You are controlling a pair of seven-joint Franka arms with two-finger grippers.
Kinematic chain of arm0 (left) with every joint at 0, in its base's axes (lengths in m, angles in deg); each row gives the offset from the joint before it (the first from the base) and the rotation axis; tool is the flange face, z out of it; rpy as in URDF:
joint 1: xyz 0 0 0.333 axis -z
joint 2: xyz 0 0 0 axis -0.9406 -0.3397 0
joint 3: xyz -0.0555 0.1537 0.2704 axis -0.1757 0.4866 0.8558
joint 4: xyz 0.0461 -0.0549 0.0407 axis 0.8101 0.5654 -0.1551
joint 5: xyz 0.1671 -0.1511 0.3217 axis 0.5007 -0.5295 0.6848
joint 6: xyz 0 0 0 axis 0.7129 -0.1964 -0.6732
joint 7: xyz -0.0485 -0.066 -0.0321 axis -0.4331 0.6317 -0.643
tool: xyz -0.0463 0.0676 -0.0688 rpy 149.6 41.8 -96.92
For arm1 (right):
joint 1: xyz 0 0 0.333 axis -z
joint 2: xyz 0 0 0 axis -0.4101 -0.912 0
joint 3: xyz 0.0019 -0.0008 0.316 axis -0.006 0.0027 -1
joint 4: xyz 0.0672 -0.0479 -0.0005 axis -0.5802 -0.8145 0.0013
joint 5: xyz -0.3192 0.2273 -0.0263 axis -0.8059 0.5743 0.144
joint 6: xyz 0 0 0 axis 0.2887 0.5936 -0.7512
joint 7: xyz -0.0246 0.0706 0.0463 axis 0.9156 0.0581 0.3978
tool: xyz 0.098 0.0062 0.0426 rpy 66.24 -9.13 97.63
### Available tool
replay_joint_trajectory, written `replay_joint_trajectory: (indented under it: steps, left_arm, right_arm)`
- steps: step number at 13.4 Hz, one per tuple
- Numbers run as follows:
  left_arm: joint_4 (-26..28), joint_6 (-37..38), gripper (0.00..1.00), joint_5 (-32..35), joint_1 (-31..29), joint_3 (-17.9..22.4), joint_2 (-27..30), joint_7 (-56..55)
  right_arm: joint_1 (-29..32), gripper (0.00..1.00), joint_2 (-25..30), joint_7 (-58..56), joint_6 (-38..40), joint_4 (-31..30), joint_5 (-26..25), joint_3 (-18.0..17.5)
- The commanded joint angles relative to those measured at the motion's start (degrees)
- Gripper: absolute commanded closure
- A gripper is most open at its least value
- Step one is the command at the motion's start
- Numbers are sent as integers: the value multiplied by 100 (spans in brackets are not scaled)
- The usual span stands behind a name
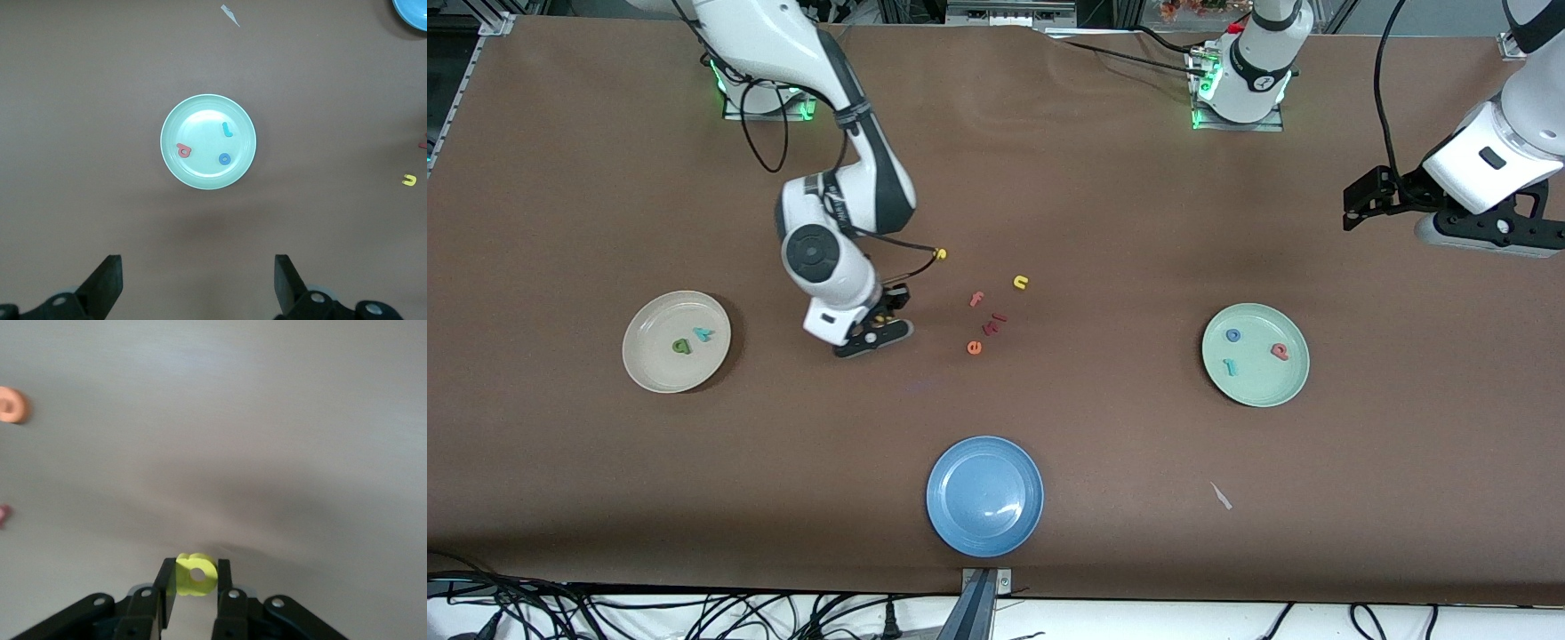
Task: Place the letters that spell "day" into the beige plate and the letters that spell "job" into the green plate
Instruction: 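Lower the yellow letter onto the beige plate and open the right gripper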
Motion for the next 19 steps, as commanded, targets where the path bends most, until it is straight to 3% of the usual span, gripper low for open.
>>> replay_joint_trajectory:
  steps: [1, 4, 8, 14, 15, 16, 19]
  left_arm:
    - [-163, 134, 0, 131, -3, -9, -59, -64]
    - [-163, 134, 0, 131, -3, -9, -59, -72]
    - [-163, 134, 0, 131, -3, -9, -59, -64]
    - [-163, 134, 0, 131, -3, -9, -59, -64]
    - [-163, 134, 0, 140, -3, -9, -59, -64]
    - [-163, 134, 0, 140, -3, -9, -59, -64]
    - [-163, 134, 0, 131, -3, -9, -59, -64]
  right_arm:
    - [13, 81, 336, -757, 512, -192, 132, 572]
    - [13, 81, 504, -1295, 575, -596, 115, 1108]
    - [75, 81, 320, -1663, 214, -1054, 88, 1838]
    - [909, 79, -189, -2824, -224, -966, 114, 1972]
    - [919, 55, -242, -2808, -243, -914, 132, 1954]
    - [901, 2, -269, -2720, -191, -835, 132, 1954]
    - [840, 0, -252, -2474, 98, -563, 132, 1936]
